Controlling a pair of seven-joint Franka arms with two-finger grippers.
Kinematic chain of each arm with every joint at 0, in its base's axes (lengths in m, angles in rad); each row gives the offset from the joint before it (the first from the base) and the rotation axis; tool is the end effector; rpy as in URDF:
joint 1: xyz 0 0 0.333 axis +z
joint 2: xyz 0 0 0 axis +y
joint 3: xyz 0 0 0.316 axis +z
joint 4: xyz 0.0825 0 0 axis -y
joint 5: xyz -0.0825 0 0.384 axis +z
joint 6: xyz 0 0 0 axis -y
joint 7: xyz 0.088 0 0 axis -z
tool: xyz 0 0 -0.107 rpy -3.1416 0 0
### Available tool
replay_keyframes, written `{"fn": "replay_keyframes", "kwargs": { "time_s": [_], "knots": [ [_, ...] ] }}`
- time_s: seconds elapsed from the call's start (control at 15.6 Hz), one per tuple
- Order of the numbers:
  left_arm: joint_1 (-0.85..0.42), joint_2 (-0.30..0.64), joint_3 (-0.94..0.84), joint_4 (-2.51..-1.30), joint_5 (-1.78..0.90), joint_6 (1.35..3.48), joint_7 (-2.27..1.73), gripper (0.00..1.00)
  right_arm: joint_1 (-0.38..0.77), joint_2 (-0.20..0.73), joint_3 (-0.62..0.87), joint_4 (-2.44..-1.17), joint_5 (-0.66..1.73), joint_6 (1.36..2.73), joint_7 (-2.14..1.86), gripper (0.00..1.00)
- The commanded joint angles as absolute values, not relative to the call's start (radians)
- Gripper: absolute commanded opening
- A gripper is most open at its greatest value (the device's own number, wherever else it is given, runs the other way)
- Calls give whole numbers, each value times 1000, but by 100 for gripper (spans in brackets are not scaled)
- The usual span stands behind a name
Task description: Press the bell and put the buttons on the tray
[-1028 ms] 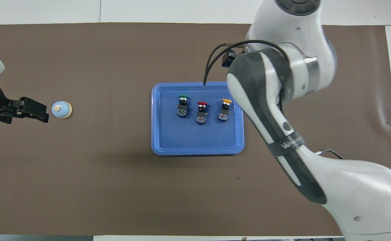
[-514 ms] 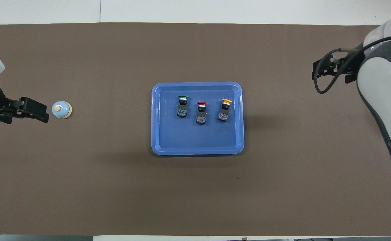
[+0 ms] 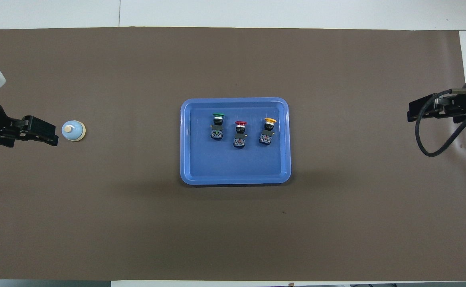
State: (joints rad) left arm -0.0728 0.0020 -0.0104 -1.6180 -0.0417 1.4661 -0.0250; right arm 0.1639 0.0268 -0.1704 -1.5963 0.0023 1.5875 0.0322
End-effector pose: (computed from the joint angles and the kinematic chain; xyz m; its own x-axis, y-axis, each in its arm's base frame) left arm 0.5390 -0.0498 0.5932 0.9861 -0.0615 -0.1542 -0.0564 -0.9977 0.0378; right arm 0.5628 -0.0022 0.5991 0.9986 -0.0388 -0.0351 -0.0387 -0.9992 0.0034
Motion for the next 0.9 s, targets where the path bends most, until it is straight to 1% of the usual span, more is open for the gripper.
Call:
{"fn": "replay_keyframes", "kwargs": {
  "time_s": [0.0, 0.84],
  "knots": [
    [-72, 2, -8, -1611, -48, 1453, -35, 100, 135, 6, -160, -1634, -12, 1597, -37, 100],
    [-72, 2, -8, -1611, -48, 1453, -35, 100, 101, 6, -160, -1634, -15, 1580, -40, 100]
  ]
}}
